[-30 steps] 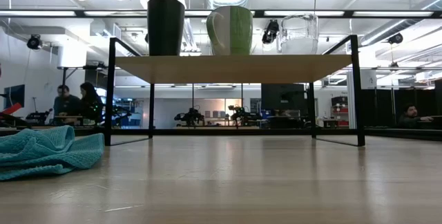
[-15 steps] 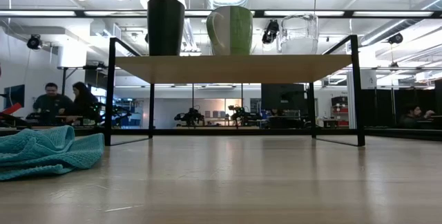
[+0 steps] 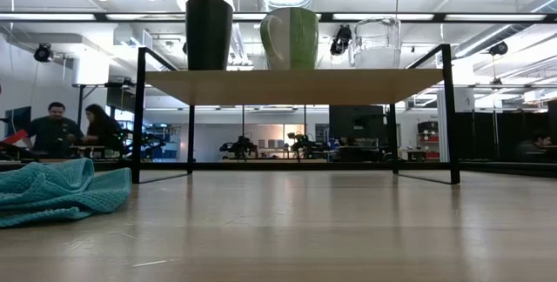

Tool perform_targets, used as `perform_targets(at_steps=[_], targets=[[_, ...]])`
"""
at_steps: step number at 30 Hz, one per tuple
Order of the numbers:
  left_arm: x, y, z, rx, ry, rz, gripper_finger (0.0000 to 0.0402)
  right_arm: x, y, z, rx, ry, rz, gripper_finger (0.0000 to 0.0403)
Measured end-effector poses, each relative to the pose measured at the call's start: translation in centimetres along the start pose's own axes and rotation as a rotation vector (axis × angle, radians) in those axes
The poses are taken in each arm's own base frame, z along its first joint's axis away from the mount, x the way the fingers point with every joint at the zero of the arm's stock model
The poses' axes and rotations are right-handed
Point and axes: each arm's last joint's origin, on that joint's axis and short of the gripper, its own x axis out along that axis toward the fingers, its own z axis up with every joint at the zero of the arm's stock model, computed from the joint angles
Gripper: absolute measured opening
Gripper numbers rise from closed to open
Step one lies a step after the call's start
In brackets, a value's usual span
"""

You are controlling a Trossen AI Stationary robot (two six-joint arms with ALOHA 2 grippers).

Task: Stack small to large cups/mugs on shelf
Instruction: Return To Home Position

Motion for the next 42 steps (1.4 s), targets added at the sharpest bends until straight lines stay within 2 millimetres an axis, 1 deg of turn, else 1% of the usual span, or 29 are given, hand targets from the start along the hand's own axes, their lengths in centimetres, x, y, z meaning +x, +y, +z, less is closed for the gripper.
perform_targets(at_steps=[4, 9, 13, 17, 20, 26, 31, 36, 39, 42], targets=[[-0.4, 0.2, -0.5, 0.018, -0.033, -0.007, 0.0068, 0.8, -0.5, -1.6, 0.018, -0.005, 0.017, 0.0018], [-0.9, 0.5, -1.9, 0.037, -0.046, -0.009, 0.0068, 1.9, -1.0, -3.2, 0.009, -0.058, 0.042, 0.0018], [-0.7, 0.8, -3.5, 0.038, -0.07, -0.013, 0.0068, 2.9, -1.3, -4.4, -0.006, -0.086, 0.08, 0.0018], [-1.5, 1.3, -5.4, 0.021, -0.153, -0.027, 0.0068, 3.5, -1.6, -5.5, -0.007, -0.118, 0.094, 0.0018], [-2.3, 1.8, -7.3, 0.007, -0.208, -0.044, 0.0068, 3.8, -1.9, -6.2, -0.006, -0.131, 0.098, 0.0018], [-2.1, 2.4, -11.6, 0.0, -0.288, -0.128, 0.0068, 3.9, -2.3, -7.4, 0.012, -0.198, 0.124, 0.0018], [-0.8, 2.8, -15.6, -0.003, -0.298, -0.164, 0.0068, 4.0, -2.7, -8.5, 0.022, -0.252, 0.145, 0.0018], [0.6, 3.0, -19.2, 0.011, -0.271, -0.233, 0.0068, 5.0, -2.9, -9.3, 0.054, -0.221, 0.149, 0.0018], [1.1, 3.2, -21.1, 0.014, -0.265, -0.267, 0.0068, 5.6, -3.0, -9.7, 0.052, -0.196, 0.15, 0.0018], [1.1, 3.4, -22.5, 0.009, -0.308, -0.299, 0.0068, 5.8, -3.1, -10.0, 0.05, -0.194, 0.148, 0.0018]])
